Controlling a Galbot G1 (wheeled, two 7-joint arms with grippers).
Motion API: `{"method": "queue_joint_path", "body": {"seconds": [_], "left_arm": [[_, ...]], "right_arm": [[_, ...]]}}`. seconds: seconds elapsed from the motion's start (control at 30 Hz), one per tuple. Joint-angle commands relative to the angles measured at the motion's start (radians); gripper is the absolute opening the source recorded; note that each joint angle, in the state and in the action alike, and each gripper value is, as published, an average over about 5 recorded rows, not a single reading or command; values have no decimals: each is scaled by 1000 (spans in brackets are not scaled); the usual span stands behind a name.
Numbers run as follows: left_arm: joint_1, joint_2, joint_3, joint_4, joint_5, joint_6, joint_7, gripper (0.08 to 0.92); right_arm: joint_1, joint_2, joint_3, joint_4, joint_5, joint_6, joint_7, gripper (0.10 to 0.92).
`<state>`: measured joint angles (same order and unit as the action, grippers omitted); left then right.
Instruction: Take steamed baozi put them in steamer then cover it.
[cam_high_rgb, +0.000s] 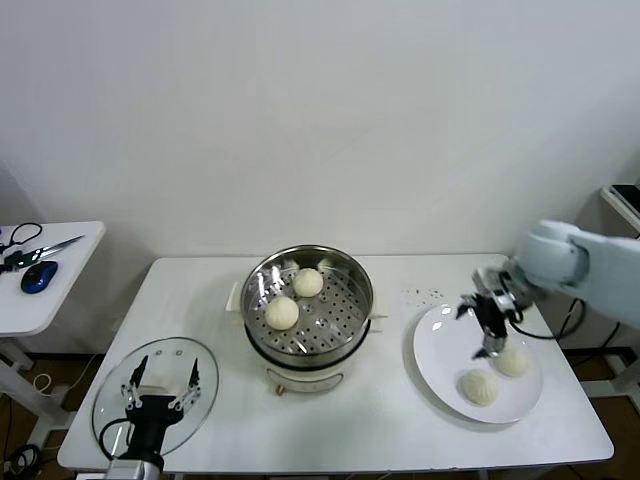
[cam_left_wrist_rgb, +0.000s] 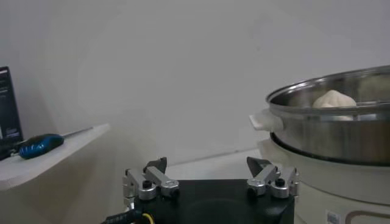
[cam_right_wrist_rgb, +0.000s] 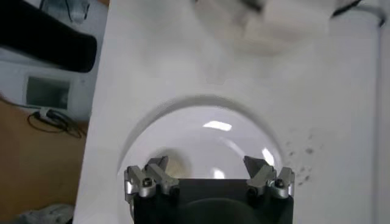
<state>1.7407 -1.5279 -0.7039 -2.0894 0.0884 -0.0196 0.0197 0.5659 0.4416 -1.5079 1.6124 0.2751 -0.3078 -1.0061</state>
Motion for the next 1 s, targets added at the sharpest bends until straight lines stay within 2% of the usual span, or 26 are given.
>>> {"method": "queue_joint_path", "body": {"seconds": [0.03, 0.53, 1.0], "left_arm": [[5, -6, 0, 4, 12, 2, -1, 823], [5, -11, -8, 25, 17, 1, -2, 823], [3, -10, -12, 29, 14, 1, -2, 823]], "right_arm": [[-315, -105, 162, -52, -152, 21, -7, 823], [-424, 59, 287, -198, -158, 28, 22, 823], [-434, 86, 279, -202, -155, 28, 7, 823]]}}
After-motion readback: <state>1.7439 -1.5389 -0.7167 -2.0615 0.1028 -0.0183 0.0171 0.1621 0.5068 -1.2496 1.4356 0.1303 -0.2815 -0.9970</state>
